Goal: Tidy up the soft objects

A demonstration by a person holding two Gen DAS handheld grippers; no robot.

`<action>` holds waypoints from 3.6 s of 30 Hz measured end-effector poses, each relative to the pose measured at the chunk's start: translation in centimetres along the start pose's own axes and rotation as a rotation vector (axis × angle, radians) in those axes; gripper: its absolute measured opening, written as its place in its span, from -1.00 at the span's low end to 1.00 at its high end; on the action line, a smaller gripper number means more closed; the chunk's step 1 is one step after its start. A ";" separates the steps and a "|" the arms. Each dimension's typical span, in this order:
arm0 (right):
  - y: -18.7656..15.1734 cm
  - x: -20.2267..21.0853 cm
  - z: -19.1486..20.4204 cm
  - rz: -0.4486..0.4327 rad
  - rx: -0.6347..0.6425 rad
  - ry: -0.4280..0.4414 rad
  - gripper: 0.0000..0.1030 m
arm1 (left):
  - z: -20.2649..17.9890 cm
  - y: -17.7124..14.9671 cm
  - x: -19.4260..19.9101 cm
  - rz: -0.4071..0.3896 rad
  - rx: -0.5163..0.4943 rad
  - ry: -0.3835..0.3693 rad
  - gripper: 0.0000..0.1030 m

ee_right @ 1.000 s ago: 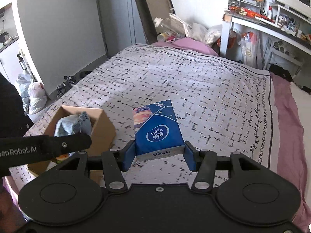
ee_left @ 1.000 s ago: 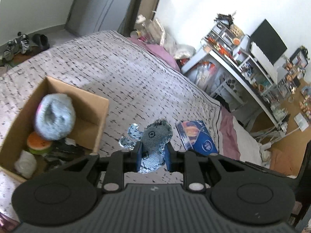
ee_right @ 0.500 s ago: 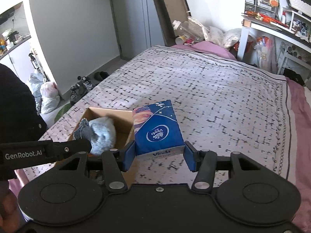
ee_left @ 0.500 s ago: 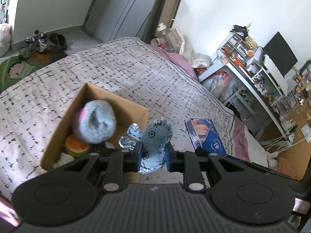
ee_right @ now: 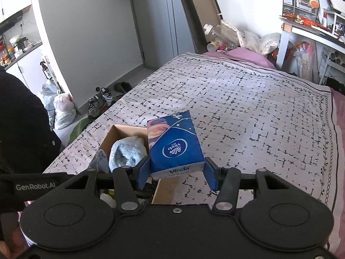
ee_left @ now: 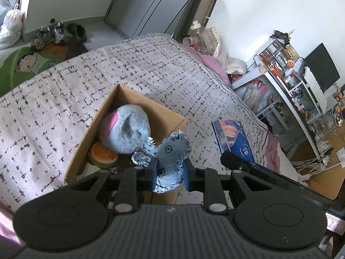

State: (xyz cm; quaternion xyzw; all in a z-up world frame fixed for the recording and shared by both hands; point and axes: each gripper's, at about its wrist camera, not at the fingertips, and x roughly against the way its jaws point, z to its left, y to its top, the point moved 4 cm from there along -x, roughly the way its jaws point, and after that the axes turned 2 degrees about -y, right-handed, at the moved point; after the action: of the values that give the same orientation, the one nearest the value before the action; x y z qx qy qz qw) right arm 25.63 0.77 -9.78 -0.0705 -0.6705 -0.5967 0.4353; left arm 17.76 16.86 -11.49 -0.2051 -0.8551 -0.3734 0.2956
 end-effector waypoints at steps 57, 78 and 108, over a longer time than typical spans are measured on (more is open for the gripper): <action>-0.2 -5.9 1.1 0.129 0.015 0.023 0.50 | 4.5 -1.5 -7.1 0.111 0.122 0.053 -0.47; -2.0 0.9 -4.5 0.088 -0.146 0.023 0.88 | -0.5 -1.1 -2.3 0.059 -0.050 0.160 0.45; -5.6 11.4 -8.6 0.031 -0.165 -0.017 1.00 | -8.2 -5.9 5.7 0.026 -0.310 0.215 0.67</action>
State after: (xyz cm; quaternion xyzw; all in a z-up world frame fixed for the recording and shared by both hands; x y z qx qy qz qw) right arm 19.55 -13.08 -7.06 -0.1216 -0.6216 -0.6426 0.4312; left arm 13.05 7.60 -6.28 -0.2179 -0.7480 -0.5166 0.3550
